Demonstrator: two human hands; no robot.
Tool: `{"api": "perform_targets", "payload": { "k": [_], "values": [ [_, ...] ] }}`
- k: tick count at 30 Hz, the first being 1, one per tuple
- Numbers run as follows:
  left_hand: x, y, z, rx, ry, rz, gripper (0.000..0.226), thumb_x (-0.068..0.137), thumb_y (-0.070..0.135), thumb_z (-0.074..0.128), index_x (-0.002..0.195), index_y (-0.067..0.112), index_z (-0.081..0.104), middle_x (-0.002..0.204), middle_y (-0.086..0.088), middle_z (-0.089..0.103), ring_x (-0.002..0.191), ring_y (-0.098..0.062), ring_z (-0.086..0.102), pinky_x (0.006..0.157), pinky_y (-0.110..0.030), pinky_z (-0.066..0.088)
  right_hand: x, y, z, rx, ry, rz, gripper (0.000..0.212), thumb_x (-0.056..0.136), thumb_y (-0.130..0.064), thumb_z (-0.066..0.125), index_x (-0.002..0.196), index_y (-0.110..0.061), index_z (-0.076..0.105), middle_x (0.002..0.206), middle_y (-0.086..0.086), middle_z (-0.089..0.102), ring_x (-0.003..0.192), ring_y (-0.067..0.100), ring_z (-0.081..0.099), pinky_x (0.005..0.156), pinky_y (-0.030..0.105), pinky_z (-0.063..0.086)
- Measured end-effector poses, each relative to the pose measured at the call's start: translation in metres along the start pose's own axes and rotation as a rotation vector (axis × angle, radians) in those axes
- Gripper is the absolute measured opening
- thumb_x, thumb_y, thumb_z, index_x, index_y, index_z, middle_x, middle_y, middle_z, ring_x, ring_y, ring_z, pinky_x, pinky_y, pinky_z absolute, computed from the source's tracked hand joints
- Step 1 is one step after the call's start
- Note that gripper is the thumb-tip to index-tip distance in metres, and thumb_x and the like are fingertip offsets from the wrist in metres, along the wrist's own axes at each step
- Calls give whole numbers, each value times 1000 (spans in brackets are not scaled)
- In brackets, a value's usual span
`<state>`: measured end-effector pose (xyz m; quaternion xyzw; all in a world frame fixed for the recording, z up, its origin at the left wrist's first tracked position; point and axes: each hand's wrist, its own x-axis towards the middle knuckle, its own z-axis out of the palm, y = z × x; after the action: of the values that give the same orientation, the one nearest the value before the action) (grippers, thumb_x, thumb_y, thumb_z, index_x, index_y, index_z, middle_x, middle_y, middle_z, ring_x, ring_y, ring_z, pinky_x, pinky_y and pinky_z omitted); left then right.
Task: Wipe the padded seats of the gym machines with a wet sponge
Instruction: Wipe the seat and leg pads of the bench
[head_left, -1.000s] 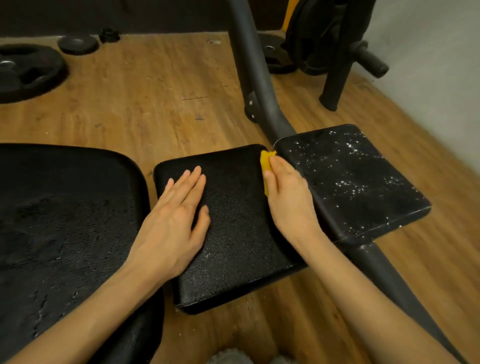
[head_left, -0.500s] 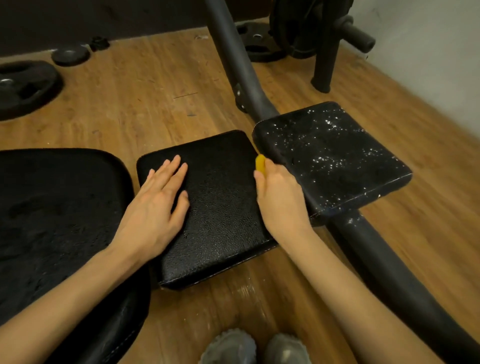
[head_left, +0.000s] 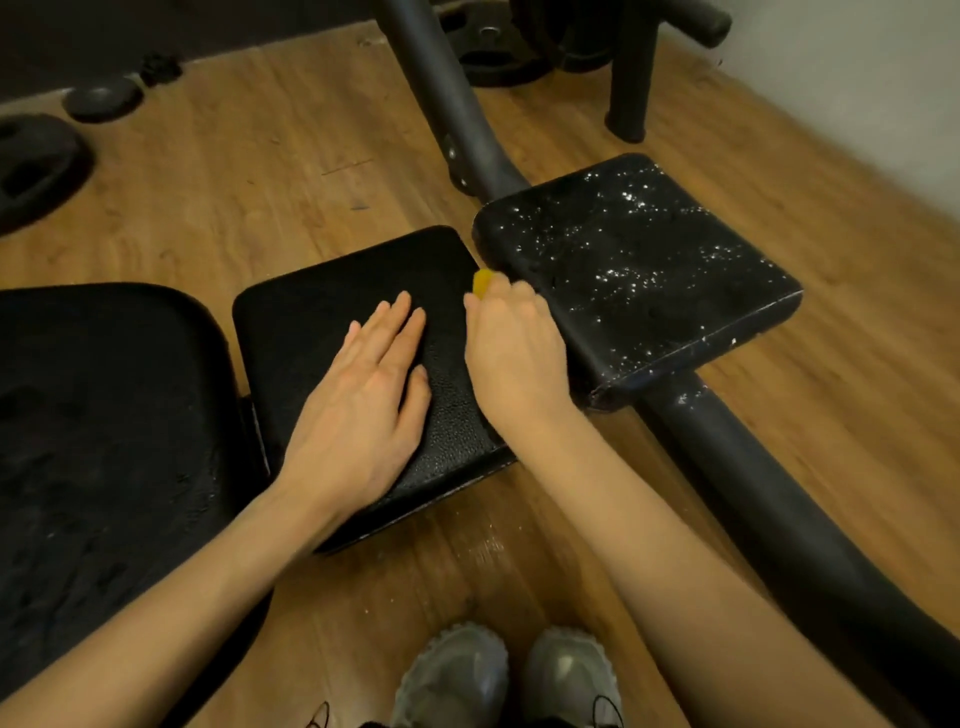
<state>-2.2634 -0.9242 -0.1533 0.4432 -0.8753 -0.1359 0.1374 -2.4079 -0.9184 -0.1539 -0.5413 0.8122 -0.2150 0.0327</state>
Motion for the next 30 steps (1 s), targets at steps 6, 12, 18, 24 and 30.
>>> {"api": "perform_targets", "payload": {
  "k": [6,12,18,24,30],
  "values": [
    [1,3,-1,9,-13,-14,55,103,31,33,155,16,21,163,-1,14,148,-7,7,120,-24,0,-83,37,-27,-18,-47,14,36,103,-29,39,125,-5,55,105,10,62,94,25,59,79,36,49],
    [-1,4,-3,-7,-2,-19,54,104,29,35,154,13,23,163,-3,17,150,-12,12,119,-23,0,-85,62,-79,235,-46,-58,41,102,-33,42,137,-14,51,128,0,59,115,13,54,97,30,45],
    [1,2,-7,-35,-38,-24,55,104,31,35,155,18,18,164,1,11,150,-8,7,117,-20,-4,-21,74,-67,-95,-56,-486,32,92,-19,58,122,-9,62,125,7,60,108,23,51,90,39,47],
    [29,7,-6,-53,-38,21,59,104,35,35,156,17,14,164,2,9,150,-7,4,117,-20,-4,-20,86,-54,-267,-135,-554,46,95,-32,33,125,-18,64,135,-3,58,126,25,48,102,46,40],
    [66,13,13,-27,-9,22,59,104,34,33,156,10,16,164,-5,10,151,-13,6,120,-24,-3,14,66,-35,-463,-91,-682,22,87,-12,62,108,-5,67,121,8,60,105,30,51,82,37,38]
  ]
}}
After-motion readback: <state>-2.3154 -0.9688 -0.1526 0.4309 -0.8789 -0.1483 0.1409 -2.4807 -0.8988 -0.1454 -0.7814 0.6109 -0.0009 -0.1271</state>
